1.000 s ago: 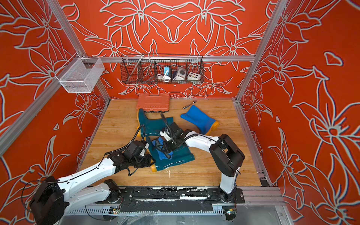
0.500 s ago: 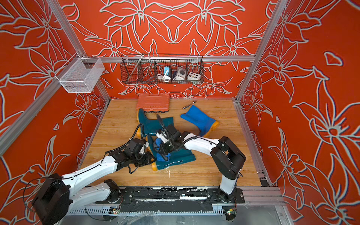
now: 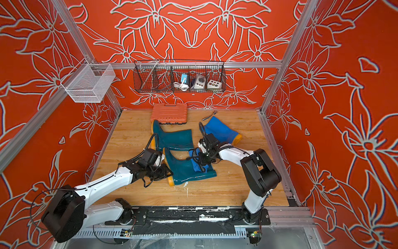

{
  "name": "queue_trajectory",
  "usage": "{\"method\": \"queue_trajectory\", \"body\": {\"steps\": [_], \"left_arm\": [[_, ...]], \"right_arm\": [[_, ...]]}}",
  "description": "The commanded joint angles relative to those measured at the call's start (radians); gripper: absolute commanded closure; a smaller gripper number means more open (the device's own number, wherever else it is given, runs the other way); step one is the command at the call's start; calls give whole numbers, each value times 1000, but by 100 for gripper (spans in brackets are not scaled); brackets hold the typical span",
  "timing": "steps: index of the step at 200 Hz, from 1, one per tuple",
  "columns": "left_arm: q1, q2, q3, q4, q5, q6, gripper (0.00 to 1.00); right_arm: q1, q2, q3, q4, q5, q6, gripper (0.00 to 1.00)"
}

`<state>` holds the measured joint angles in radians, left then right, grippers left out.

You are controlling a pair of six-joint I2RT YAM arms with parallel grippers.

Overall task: Wipe the rubber boots with a cloth
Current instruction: Wipe the dirt off the rubber boot.

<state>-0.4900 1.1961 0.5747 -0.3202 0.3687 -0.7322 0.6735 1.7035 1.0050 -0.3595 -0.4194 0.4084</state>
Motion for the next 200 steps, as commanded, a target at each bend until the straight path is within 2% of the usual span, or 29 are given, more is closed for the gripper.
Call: {"method": "queue_trajectory", "body": {"steps": [1,16,35,51,72,84,108,135,157,177,189,200], "left_arm": [[9,31,4,48,-16,1,84],[10,28,-2,43,-18,1,84],[10,13,-15,38,-21,-3,84],[10,-5,-24,34,-24,-3,84],[10,-16,-33,36,-27,-4,84],[10,-11,-35,45,-22,-6,84],[11,4,-36,63,-11,-12,84],[11,10,-42,75,0,-21,85],[11,0,-42,66,3,-22,85],[11,-19,-46,61,2,-26,85],[11,-31,-51,58,3,-27,85],[11,-39,-54,53,3,-24,85]], "right_arm": [[213,44,98,-26,33,13,100],[257,59,110,0,4,41,100],[219,32,72,-31,58,21,100],[106,-21,13,-100,118,-20,100],[-104,-114,-116,-75,47,-6,100],[-144,-158,-142,-79,52,-8,100],[-83,-181,-145,-40,24,32,100],[166,-120,-49,-22,71,66,100],[294,-40,19,44,4,108,100],[283,-20,-6,39,20,120,100],[219,-48,-68,18,39,108,100],[116,-101,-156,24,19,106,100]]}}
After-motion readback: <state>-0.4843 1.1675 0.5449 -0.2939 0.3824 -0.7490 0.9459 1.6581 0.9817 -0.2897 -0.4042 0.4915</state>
